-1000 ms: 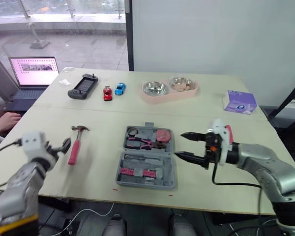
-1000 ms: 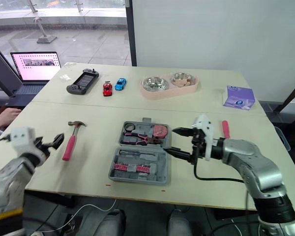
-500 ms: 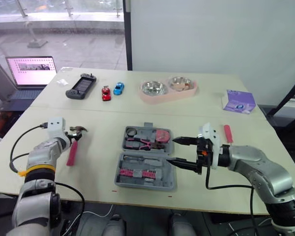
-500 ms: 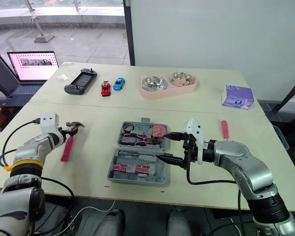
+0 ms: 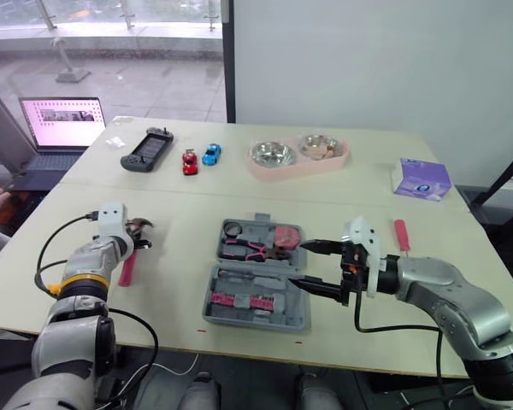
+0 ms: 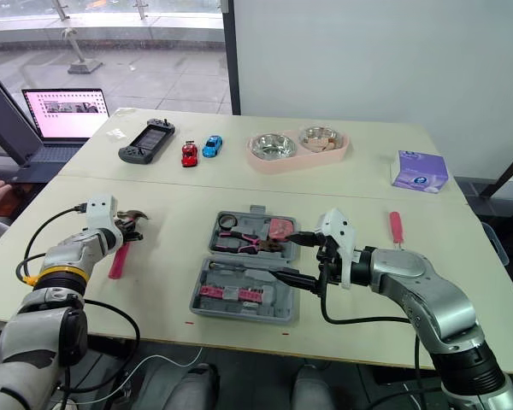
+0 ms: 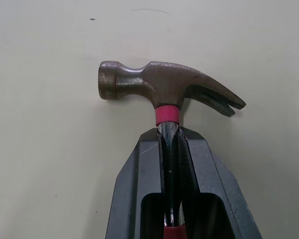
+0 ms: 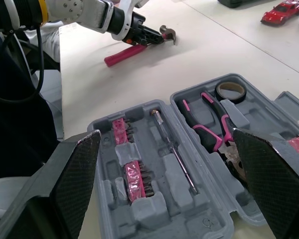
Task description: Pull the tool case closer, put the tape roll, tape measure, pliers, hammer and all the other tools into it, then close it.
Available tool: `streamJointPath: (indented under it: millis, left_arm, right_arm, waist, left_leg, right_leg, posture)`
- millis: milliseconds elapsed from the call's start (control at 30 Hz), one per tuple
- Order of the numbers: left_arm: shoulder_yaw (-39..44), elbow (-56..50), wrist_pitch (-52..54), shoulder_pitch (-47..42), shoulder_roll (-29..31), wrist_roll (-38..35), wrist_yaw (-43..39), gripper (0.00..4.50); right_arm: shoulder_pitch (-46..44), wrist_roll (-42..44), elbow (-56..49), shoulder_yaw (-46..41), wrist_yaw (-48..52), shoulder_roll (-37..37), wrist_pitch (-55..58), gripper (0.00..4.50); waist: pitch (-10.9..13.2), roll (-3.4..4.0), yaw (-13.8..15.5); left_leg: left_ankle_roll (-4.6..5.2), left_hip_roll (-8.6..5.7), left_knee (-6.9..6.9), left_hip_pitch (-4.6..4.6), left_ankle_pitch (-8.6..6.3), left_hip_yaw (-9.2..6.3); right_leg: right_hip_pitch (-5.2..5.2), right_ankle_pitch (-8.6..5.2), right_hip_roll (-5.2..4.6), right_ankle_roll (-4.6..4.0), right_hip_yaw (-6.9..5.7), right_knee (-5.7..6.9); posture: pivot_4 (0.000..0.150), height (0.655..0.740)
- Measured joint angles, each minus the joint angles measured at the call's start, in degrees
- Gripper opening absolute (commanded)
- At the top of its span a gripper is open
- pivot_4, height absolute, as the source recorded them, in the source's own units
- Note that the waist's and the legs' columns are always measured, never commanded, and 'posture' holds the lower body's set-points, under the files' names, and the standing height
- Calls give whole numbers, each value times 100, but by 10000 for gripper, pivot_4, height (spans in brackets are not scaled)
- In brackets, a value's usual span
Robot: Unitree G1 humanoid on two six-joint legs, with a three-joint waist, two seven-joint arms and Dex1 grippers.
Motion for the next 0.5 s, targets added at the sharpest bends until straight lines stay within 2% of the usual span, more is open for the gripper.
streamJointPath:
  millis: [400, 433, 500]
  left_arm:
    - [8, -11, -89, 50, 59, -33, -8, 342]
    - [-34, -235, -4, 156, 101, -33, -77, 342]
    - [-434, -1945, 507, 1073, 610, -88, -815, 342]
  right_arm:
    - [44, -12, 0, 0, -69, 0, -9, 45000]
    - [31, -12, -1, 9, -78, 3, -7, 45000]
    - [159, -8, -59, -64, -102, -16, -4, 45000]
  waist:
    - [0, 0, 2]
    - [0, 0, -3]
    - [17, -27, -134]
  left_leg:
    - [0, 0, 0, 1, 0, 0]
    - [0, 0, -1, 0, 0, 0]
    - [-5, 5, -18, -14, 1, 0]
  right_leg:
    - [-1, -1, 1, 2, -1, 0]
    - [-1, -2, 1, 2, -1, -1]
    - [-23, 11, 2, -18, 1, 2]
  posture:
    - [1500, 7400]
    - [1500, 7400]
    - [1500, 7400]
